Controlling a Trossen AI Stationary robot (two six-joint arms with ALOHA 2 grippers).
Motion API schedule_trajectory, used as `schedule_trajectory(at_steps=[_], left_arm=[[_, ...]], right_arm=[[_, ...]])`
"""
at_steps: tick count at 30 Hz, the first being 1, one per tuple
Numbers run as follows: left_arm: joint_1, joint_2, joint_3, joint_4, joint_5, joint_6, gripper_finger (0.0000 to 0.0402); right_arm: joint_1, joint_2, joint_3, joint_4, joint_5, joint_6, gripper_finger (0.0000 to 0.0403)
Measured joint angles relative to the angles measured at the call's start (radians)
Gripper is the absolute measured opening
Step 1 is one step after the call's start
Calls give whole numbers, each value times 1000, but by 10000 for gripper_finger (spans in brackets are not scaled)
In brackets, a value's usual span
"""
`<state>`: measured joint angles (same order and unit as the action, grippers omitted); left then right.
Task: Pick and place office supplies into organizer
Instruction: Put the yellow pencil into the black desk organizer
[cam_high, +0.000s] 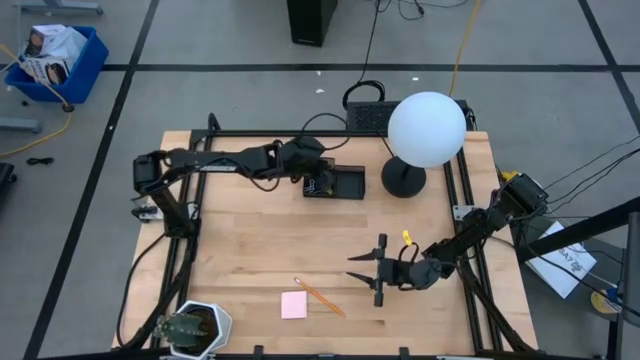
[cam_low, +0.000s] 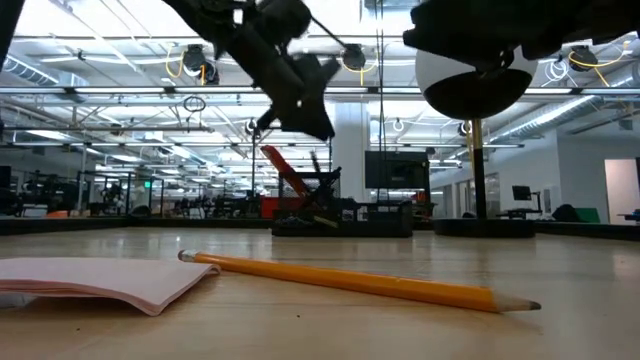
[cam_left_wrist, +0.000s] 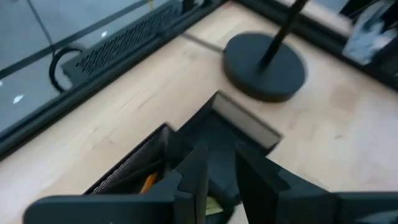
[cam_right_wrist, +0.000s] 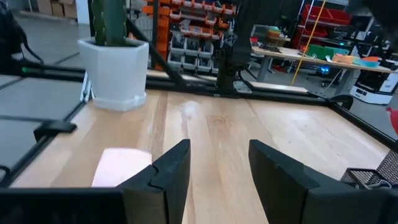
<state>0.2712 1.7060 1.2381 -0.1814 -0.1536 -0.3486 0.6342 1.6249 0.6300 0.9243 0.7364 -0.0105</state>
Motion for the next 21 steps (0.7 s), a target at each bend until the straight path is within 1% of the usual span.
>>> schedule_trajectory(at_steps=[5, 8, 10, 13, 17, 21], left_arm=[[-38, -93, 0, -11, 0, 0, 85], [-75, -152, 0, -54, 20, -21, 85], [-114, -184, 0, -67, 23, -25, 85], [-187, -223, -1, -71, 18, -25, 85], [-304, -245, -1, -70, -44, 1, 85], [-413, -245, -11, -66, -142, 34, 85]], right_arm=[[0, 0, 0, -69, -4, 51, 155], [0, 0, 0, -111, -9, 146, 155], [2, 8, 0, -142, -38, 209, 155], [7, 55, 0, -150, -62, 296, 155], [23, 159, 0, -103, -61, 364, 155], [58, 249, 31, -9, -60, 361, 155]])
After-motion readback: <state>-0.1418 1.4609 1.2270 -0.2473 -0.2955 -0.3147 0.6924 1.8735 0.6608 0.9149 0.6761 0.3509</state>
